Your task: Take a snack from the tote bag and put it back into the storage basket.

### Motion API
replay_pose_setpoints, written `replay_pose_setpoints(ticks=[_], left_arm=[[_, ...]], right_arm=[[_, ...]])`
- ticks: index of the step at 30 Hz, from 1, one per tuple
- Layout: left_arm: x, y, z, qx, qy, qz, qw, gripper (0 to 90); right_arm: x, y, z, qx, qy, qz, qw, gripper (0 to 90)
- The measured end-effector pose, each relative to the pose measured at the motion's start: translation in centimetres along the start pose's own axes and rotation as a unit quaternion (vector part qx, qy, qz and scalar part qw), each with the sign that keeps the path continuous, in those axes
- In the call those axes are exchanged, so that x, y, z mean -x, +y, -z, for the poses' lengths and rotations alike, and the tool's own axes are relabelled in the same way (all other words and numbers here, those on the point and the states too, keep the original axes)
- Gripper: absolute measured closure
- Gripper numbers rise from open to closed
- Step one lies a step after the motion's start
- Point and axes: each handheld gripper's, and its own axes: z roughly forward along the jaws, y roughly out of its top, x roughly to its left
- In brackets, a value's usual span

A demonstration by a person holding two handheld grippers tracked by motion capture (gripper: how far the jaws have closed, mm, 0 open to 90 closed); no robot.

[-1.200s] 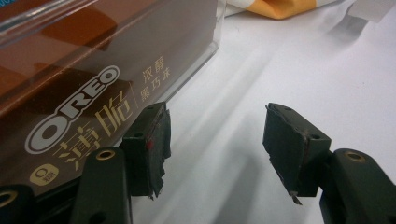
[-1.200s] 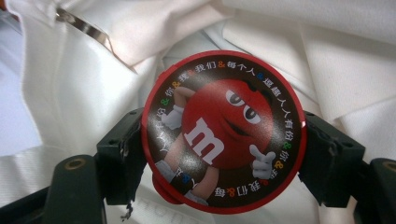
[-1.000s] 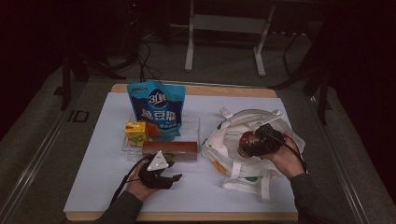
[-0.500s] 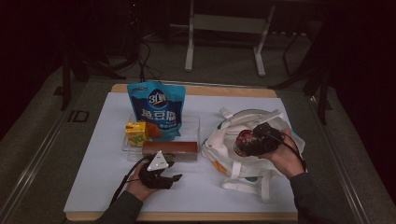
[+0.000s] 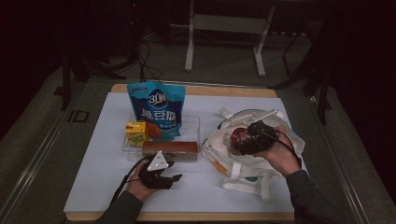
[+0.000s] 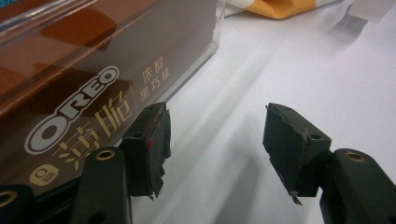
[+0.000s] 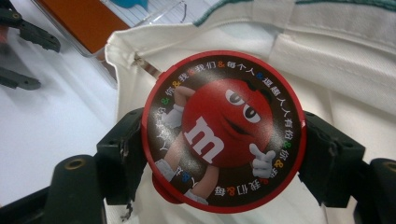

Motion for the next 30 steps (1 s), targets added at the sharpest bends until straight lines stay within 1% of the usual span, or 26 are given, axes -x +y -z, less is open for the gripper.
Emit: replay_pose_setpoints(ticks=[14,23,30], left_arm=[[0.0,0.0,0.0,0.000,0.000,-0.001,1.0000,40.8],[0.0,0.0,0.0,0.000,-0.001,-0.001,1.0000,40.8],[0.0,0.0,0.0,0.000,-0.001,-0.002,1.0000,40.8]], right_arm=[[-1.2,1.3,0.1,0.006,0.011,0.022,0.9997,25.5],[-2.1,2.3,0.1,0.006,0.016,0.036,0.9992,25.5],[-2.7,3.0,0.4,0.011,0.022,0.042,0.9988,25.5]])
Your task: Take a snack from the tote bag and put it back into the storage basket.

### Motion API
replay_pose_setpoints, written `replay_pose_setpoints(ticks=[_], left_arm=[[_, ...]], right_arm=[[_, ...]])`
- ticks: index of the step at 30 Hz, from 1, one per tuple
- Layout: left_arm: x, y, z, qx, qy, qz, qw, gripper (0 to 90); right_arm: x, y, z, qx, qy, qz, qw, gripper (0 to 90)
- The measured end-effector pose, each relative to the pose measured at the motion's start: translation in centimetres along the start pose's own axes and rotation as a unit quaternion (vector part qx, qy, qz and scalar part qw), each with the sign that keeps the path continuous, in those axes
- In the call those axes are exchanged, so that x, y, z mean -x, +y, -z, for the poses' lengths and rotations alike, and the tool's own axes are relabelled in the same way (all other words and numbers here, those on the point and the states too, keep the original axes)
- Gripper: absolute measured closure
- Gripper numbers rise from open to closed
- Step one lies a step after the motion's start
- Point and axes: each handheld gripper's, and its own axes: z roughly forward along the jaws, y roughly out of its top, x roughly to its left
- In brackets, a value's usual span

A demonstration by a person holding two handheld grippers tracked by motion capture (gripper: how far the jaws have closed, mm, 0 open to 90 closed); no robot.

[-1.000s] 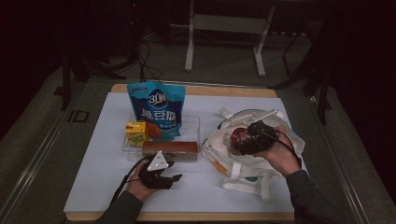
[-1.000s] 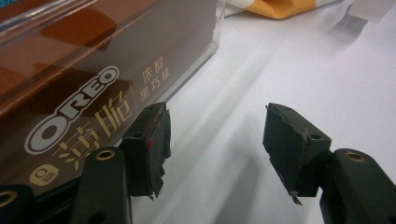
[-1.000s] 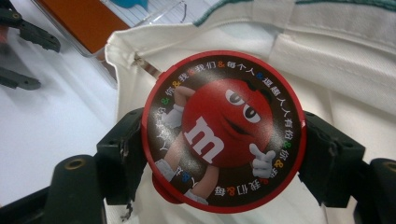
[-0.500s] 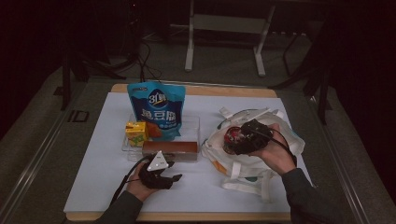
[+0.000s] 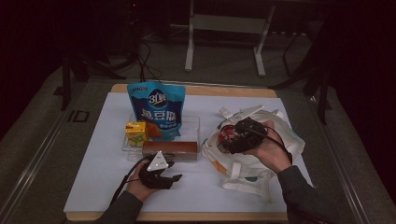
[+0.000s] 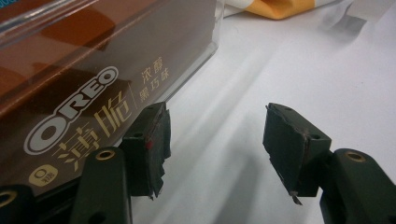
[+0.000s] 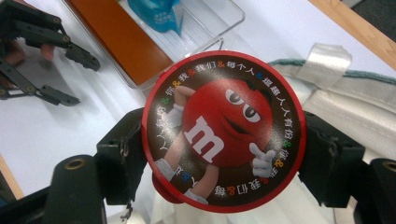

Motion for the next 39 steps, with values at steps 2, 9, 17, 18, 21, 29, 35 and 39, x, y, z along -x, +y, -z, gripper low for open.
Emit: replay_pose_setpoints(ticks=[2,9,17,18,21,29,35,39], left_arm=[[0.0,0.0,0.0,0.000,0.000,0.000,1.0000,40.7],[0.0,0.0,0.0,0.001,0.000,0.000,1.0000,40.4],[0.0,0.0,0.0,0.000,-0.001,0.000,1.0000,40.4],[0.0,0.0,0.0,0.002,-0.001,0.001,1.0000,40.3],[0.0,0.0,0.0,0.001,-0.001,0.001,1.0000,40.3],[0.0,0.0,0.0,0.002,-0.001,0.001,1.0000,40.4],[0.0,0.0,0.0,0.002,-0.002,0.001,1.0000,40.3],[0.0,0.0,0.0,0.002,-0.002,0.001,1.0000,40.3]], right_arm=[[-0.1,0.2,0.0,0.002,0.003,0.003,1.0000,25.5],[-0.6,0.8,0.0,0.008,0.008,0.007,0.9999,25.5],[-1.3,1.7,-0.2,0.007,0.012,0.015,0.9998,25.5],[-1.3,1.7,-0.2,0.006,0.011,0.017,0.9998,25.5],[-1.5,2.0,-0.2,0.008,0.014,0.018,0.9997,25.5],[-1.8,2.8,-0.5,0.011,0.017,0.025,0.9995,25.5],[-1.9,3.5,-0.9,0.016,0.020,0.023,0.9994,25.5],[-1.9,3.9,-1.1,0.015,0.022,0.021,0.9994,25.5]])
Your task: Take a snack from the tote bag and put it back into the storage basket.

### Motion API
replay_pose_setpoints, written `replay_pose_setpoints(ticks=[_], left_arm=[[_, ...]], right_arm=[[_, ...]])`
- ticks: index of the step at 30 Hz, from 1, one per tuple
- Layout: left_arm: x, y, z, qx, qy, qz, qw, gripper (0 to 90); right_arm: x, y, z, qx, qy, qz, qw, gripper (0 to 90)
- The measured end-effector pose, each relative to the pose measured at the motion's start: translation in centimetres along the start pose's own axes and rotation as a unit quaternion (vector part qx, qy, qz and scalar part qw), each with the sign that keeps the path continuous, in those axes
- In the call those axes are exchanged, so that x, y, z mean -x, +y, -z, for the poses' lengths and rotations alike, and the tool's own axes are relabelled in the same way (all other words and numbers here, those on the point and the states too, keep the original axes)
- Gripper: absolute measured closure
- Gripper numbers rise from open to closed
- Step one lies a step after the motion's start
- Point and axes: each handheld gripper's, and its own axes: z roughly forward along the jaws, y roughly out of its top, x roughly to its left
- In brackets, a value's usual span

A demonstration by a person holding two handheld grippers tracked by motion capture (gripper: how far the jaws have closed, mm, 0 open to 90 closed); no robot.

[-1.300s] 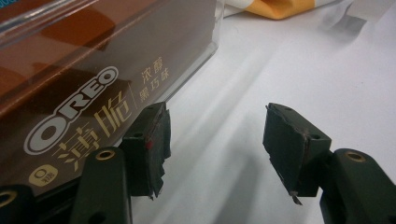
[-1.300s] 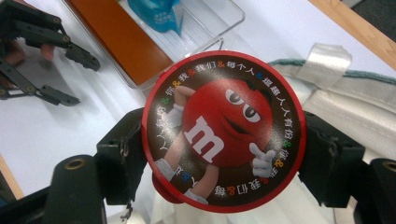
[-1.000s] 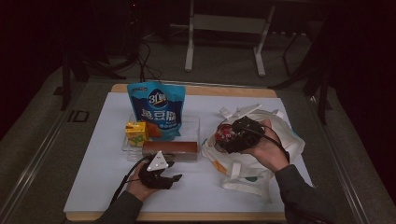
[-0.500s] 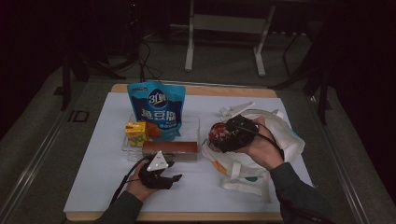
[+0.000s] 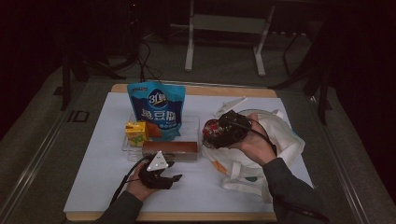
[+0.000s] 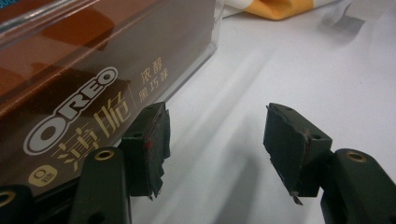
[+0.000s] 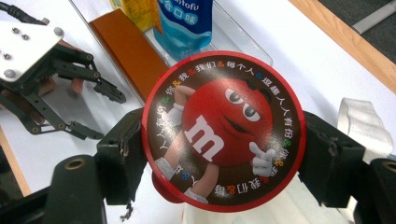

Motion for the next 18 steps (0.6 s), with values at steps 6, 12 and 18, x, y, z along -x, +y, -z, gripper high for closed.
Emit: replay_pose_setpoints(ticks=[6,12,18], left_arm=[[0.0,0.0,0.0,0.000,-0.001,0.001,1.0000,40.3],[0.0,0.0,0.0,0.000,-0.001,0.001,1.0000,40.3],[0.0,0.0,0.0,0.001,-0.001,0.002,1.0000,40.3]], right_arm=[[0.1,0.5,-0.3,0.001,0.001,-0.001,1.0000,25.5],[0.2,1.0,-0.5,0.002,0.000,-0.002,1.0000,25.5],[0.2,1.3,-0.8,0.002,0.002,-0.005,1.0000,25.5]])
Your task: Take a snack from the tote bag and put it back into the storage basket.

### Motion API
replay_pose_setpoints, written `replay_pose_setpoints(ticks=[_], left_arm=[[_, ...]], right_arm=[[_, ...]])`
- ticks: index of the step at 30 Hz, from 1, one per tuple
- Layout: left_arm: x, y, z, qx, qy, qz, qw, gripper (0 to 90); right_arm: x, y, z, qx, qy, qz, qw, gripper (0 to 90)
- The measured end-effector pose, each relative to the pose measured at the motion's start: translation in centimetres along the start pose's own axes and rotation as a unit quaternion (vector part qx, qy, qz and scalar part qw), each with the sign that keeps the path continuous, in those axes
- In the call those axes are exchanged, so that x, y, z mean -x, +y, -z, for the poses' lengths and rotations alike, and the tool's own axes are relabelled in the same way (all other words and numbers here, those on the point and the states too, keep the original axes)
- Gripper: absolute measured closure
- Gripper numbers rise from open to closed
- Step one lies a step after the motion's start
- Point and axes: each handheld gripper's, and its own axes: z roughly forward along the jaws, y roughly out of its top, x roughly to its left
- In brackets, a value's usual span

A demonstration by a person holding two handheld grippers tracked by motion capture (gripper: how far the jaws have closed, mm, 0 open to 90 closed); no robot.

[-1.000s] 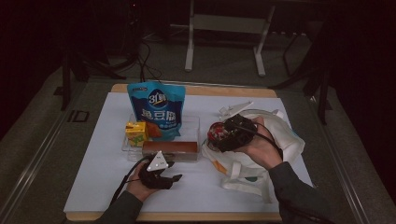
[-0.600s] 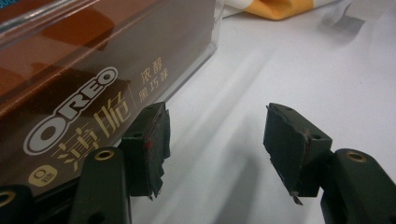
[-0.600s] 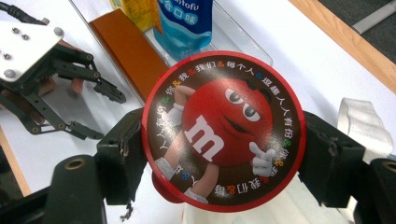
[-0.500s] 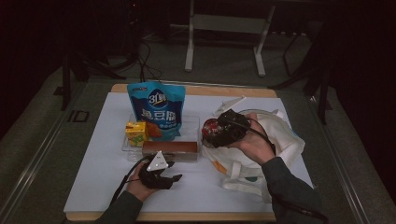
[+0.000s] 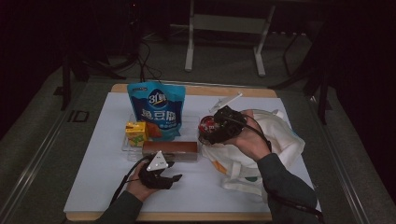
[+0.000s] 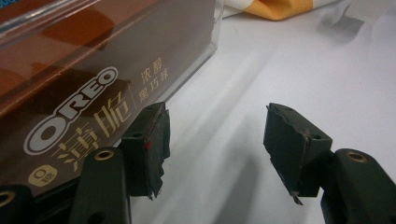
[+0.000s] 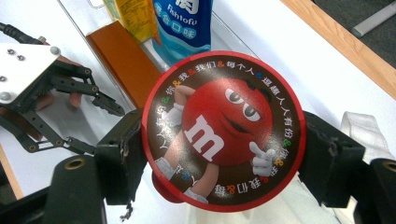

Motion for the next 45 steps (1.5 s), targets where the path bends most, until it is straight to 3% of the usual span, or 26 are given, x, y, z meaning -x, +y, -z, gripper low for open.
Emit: replay_pose_setpoints(ticks=[45], left_arm=[[0.0,0.0,0.0,-0.001,-0.001,-0.002,1.0000,40.0]], right_arm=[[1.2,1.8,-3.0,0.013,0.013,-0.029,0.9994,25.5]])
